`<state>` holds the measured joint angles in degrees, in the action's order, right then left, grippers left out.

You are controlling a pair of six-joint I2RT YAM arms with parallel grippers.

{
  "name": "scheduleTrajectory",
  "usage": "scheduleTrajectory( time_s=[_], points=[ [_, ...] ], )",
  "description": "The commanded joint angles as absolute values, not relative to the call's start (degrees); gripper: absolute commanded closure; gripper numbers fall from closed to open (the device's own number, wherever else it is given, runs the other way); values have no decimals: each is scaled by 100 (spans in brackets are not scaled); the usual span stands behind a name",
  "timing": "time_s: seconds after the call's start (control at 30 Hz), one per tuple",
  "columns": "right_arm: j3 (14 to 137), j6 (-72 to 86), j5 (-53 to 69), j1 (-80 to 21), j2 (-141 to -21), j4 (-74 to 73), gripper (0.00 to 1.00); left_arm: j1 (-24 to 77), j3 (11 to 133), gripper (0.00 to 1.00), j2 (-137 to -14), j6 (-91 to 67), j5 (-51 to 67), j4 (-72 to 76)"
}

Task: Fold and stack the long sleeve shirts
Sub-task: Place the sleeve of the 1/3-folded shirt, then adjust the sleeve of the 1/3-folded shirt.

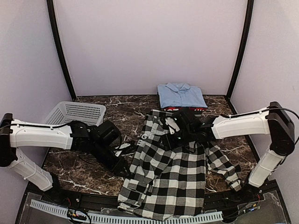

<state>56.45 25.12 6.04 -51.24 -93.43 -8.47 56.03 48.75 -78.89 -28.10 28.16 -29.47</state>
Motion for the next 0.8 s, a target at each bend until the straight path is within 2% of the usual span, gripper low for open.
scheduleTrajectory(
  time_s=[0.0,0.37,0.77],
  points=[
    [6043,2435,646,-5291,-9659,-529,47,5570,4998,65,-8331,-3056,2383,-2614],
    [6913,2535,252,-5258,-10825,-220,61,5572,4786,65,-8877,-3200,2318,-2104],
    [7391,2801,94,-4974,-11621,-135,62,5612,4335,65,-8835,-3427,2677,-1780]
  ],
)
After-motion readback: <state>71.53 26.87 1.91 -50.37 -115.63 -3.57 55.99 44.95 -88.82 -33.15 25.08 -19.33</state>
